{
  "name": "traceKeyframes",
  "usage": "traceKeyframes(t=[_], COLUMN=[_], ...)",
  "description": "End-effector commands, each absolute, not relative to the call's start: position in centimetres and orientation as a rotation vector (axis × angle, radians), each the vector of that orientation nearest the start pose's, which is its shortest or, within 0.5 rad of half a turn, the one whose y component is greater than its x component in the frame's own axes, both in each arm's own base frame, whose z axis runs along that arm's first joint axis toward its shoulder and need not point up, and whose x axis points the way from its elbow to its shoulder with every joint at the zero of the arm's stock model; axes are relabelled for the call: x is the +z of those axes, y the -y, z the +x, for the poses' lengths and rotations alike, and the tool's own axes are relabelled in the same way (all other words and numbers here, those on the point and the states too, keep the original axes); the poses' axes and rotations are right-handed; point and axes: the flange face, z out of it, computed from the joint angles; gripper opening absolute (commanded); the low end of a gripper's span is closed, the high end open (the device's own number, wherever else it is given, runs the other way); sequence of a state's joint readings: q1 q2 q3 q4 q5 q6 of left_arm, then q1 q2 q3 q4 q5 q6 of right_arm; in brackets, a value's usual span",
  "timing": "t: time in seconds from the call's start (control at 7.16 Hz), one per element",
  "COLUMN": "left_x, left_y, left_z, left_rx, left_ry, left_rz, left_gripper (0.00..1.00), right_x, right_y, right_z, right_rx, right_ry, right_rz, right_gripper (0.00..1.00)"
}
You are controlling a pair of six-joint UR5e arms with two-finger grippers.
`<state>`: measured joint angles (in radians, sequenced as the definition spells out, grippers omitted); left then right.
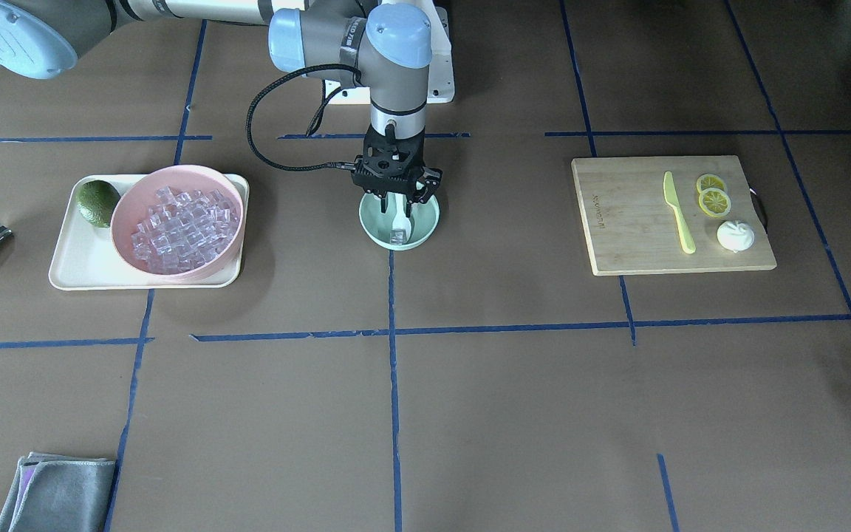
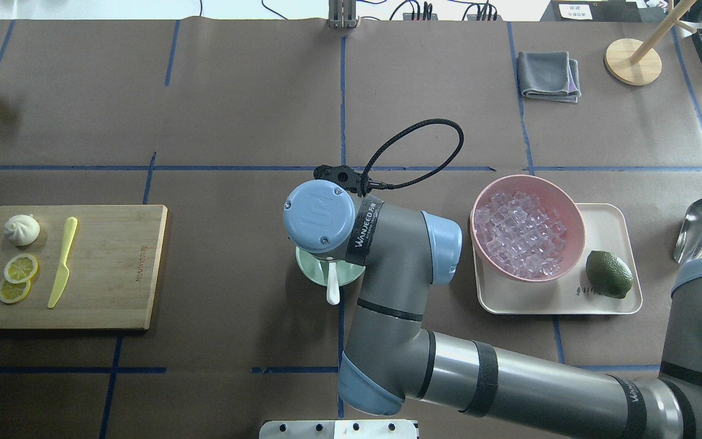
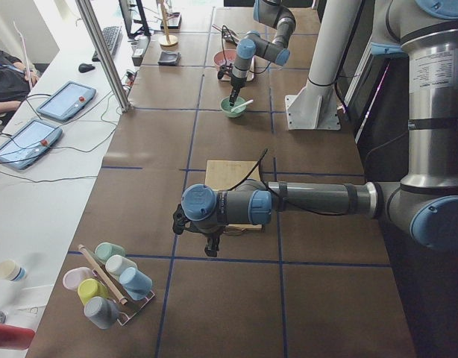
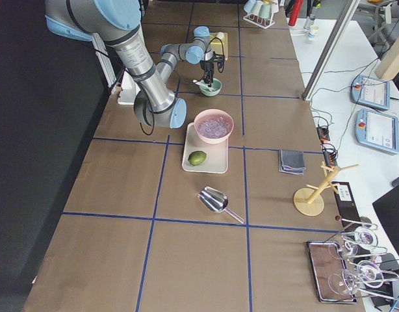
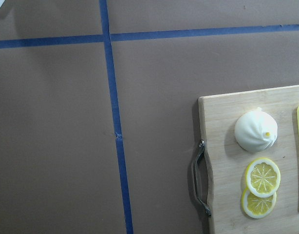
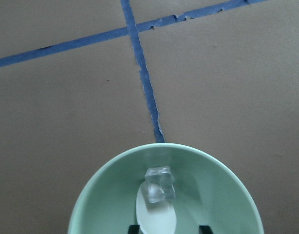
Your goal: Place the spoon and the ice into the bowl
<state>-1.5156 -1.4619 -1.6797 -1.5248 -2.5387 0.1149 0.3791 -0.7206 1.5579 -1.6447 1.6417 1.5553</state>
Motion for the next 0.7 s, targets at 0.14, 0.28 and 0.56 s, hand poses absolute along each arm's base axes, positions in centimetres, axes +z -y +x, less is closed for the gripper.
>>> traceKeyframes(t=[0.14,0.28,0.56], left_x=[64.8,65.2,65.1], left_y=[44.4,44.0,43.9], left_z=[-2.7,-2.9,-2.9], left_rx=[0.135,0.13,0.13], left_ry=[-0.963,-0.951,-0.948], left_rz=[-0.014,-0.022,-0.021], left_gripper=[1.0,1.0,1.0], right_x=[14.6,14.9,18.8], right_y=[40.9,44.3,50.6], right_z=[-60.0,-57.1,-49.0], right_rx=[0.287,0.277,0.201], right_ry=[0.784,0.795,0.797], right_rz=[0.107,0.072,0.062], right_gripper=[0.99,0.99,0.99])
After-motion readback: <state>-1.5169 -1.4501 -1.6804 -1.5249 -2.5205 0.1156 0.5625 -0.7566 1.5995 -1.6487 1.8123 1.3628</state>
